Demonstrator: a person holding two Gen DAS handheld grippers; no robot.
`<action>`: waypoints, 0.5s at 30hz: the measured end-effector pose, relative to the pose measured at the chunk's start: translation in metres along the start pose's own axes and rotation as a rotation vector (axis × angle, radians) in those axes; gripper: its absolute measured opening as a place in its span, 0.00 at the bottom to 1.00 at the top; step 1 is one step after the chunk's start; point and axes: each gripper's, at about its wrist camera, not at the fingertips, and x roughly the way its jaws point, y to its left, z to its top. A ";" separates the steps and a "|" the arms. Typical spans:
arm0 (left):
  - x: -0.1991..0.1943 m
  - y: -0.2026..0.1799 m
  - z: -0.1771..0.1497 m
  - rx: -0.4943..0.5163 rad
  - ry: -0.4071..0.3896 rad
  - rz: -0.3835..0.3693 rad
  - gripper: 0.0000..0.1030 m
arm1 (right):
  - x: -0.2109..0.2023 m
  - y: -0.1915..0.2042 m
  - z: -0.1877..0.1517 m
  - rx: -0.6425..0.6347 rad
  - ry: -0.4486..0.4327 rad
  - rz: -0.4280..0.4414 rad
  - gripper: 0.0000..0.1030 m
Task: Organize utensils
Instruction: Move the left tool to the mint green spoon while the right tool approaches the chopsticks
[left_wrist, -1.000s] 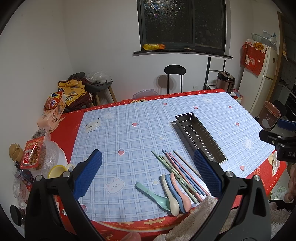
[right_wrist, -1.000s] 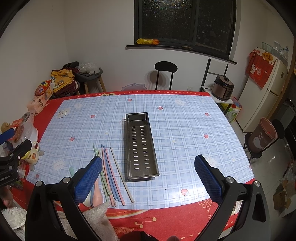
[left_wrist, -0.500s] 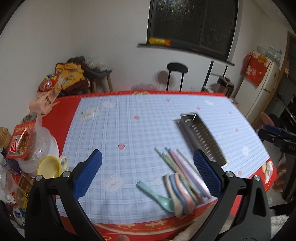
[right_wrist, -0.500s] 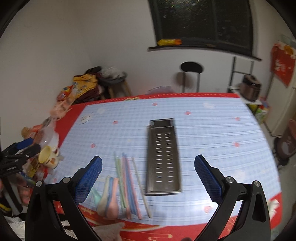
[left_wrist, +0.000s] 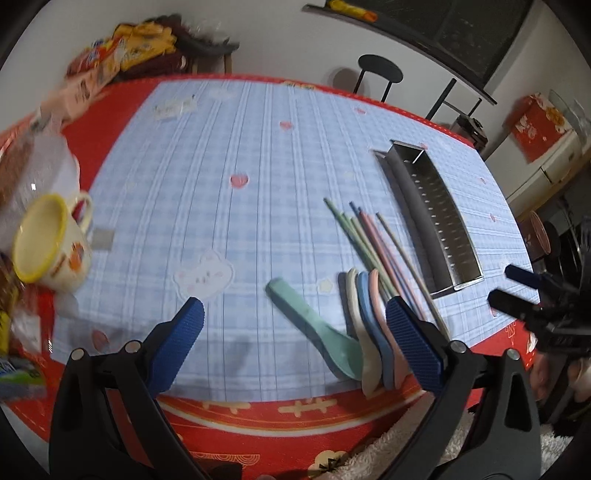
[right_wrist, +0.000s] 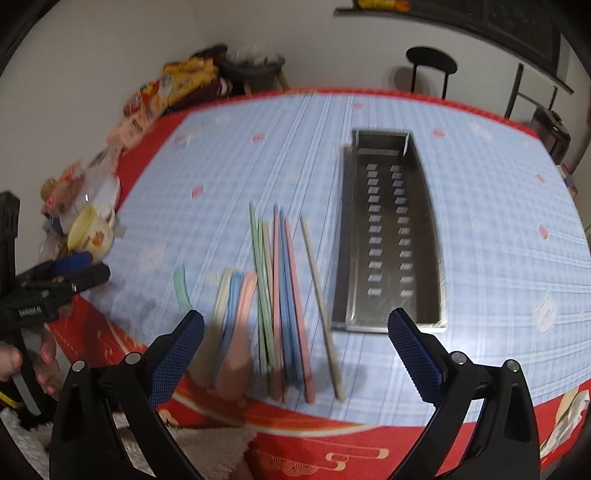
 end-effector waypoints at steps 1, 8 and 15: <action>0.003 0.002 -0.003 -0.008 0.006 0.003 0.94 | 0.004 0.003 -0.004 -0.004 0.016 0.010 0.88; 0.030 0.015 -0.025 -0.058 0.082 -0.040 0.92 | 0.030 0.023 -0.026 -0.027 0.138 0.050 0.65; 0.053 0.023 -0.026 -0.092 0.137 -0.124 0.63 | 0.032 0.026 -0.020 -0.021 0.144 0.011 0.50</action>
